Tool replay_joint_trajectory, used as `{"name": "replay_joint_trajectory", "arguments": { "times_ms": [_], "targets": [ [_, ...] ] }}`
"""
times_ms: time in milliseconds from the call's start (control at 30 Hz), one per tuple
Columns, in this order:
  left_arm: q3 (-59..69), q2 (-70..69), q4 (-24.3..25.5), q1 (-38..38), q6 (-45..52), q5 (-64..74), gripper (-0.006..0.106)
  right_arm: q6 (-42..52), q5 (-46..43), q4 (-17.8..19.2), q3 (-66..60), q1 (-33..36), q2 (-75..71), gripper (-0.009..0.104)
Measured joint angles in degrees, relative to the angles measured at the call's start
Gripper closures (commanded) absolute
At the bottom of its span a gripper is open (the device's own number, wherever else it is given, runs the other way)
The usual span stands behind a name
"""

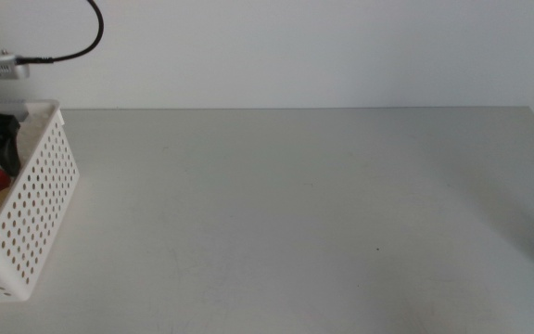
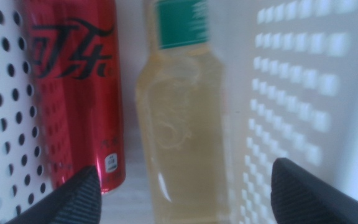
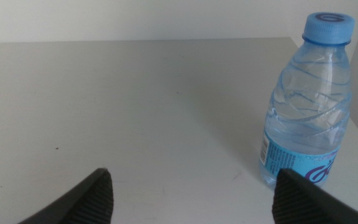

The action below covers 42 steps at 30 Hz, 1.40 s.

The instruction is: Use arms to grab the bottles and put them into the dustbin to the left of the table.

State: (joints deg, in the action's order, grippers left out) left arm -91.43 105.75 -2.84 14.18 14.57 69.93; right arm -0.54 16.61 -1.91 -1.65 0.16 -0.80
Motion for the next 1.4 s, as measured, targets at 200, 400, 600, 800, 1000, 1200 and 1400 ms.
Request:
{"name": "replay_joint_trajectory", "arguments": {
  "times_ms": [200, 400, 600, 800, 1000, 1200, 1400],
  "targets": [
    [-0.11, -10.16, -0.72, -5.88, -0.39, -0.39, 0.008, 0.0, 0.0, 0.0, 0.0, 0.0, 0.0, 0.03],
    [5.09, -22.86, -6.46, -16.75, 2.65, -8.43, 0.008, 0.0, 0.0, 0.0, 0.0, 0.0, 0.0, 0.03],
    [11.82, -34.81, -9.08, -28.45, 5.09, -14.81, 0.008, 0.0, 0.0, 0.0, 0.0, 0.0, 0.0, 0.03],
    [14.49, -42.97, -9.26, -35.38, 5.2, -15.96, 0.008, 0.0, 0.0, 0.0, 0.0, 0.0, 0.0, 0.03],
    [19.56, -55.05, -9.08, -36.04, 5.2, -16.86, 0.008, 0.0, 0.0, 0.0, 0.0, 0.0, 0.0, 0.03],
    [28.65, -71.42, -6.15, -36.04, 4.11, -21.01, 0.008, 0.0, 0.0, 0.0, 0.0, 0.0, 0.0, 0.03],
    [35.52, -79.37, -0.96, -36.04, -3.89, -21.58, 0.008, 0.0, 0.0, 0.0, 0.0, 0.0, 0.0, 0.03]
  ]
}}
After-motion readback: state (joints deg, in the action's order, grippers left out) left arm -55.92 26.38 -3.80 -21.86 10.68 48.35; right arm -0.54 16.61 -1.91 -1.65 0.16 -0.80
